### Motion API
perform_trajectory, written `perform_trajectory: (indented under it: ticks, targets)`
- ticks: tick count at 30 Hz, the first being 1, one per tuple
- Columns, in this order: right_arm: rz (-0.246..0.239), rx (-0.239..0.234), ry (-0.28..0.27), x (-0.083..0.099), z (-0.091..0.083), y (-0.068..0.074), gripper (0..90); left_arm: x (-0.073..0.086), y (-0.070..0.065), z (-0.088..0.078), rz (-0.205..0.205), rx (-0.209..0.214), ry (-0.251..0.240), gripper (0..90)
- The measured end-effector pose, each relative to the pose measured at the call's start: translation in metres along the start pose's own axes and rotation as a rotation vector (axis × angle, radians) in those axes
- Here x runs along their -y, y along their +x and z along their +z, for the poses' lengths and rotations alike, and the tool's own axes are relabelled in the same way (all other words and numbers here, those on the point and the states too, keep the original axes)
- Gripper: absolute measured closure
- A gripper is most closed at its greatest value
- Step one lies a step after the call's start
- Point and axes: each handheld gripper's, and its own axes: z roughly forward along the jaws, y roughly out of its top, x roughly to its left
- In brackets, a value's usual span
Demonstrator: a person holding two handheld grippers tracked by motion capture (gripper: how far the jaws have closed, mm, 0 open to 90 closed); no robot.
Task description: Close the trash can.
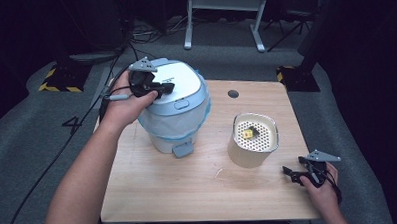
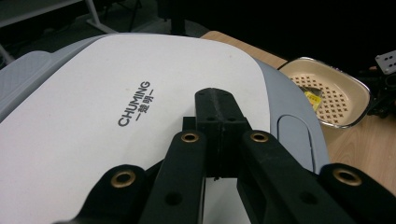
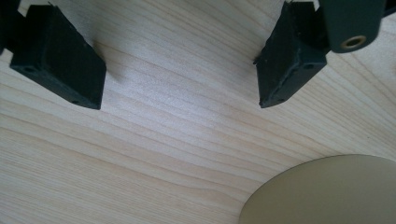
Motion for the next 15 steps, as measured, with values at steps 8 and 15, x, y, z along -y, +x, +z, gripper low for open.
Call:
perform_trajectory:
  ticks: [8, 15]
  targets:
    - [0.000, 0.000, 0.000, 0.000, 0.000, 0.000, 15.8, -0.007, -0.004, 0.001, 0.055, -0.029, 0.051, 90.0]
    - [0.000, 0.000, 0.000, 0.000, 0.000, 0.000, 15.8, -0.012, -0.008, 0.002, 0.087, -0.050, 0.091, 90.0]
